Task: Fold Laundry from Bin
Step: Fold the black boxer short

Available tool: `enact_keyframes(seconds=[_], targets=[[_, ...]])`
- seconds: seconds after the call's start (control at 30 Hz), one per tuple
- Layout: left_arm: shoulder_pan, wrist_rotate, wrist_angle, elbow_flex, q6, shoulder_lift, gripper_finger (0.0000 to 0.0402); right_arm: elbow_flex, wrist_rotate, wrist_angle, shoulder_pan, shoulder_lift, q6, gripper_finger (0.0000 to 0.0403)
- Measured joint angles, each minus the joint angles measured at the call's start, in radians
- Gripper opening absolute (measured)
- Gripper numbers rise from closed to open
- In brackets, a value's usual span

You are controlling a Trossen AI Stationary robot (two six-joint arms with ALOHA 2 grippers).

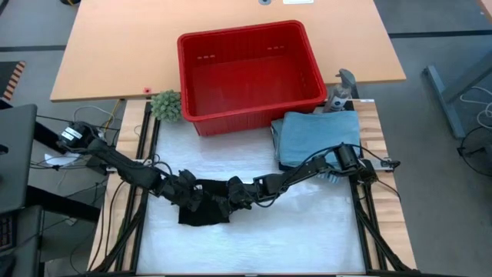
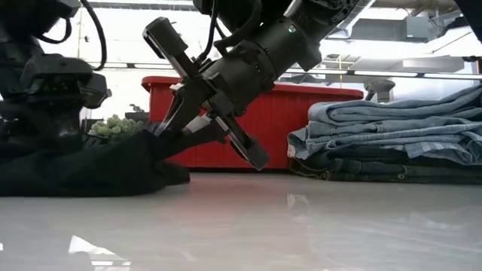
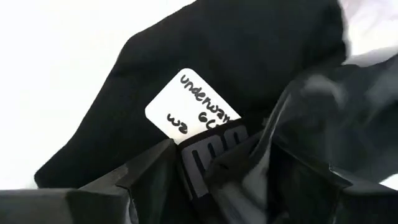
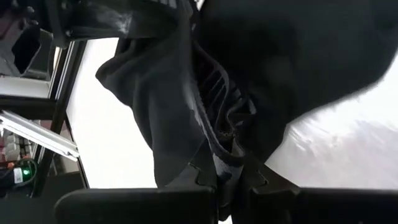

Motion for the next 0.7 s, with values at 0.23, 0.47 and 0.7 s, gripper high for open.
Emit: enact_keyframes(seconds=[0.23, 0.47, 0.7], targets=[[0.011, 0.084, 0.047, 0.003, -0.045, 0.064, 0.0249, 0.0, -0.001, 0.003, 0.0, 0.0, -0.016, 0.0035], [0.011, 0.139, 0.047, -0.001, -0.118, 0.058, 0.0161, 0.0, -0.001, 0.003, 0.0, 0.0, -0.015, 0.0035], [0.011, 0.224, 0.072, -0.003, -0.075, 0.061, 0.0015, 0.0, -0.001, 0.003, 0.0, 0.0, -0.016, 0.0035]])
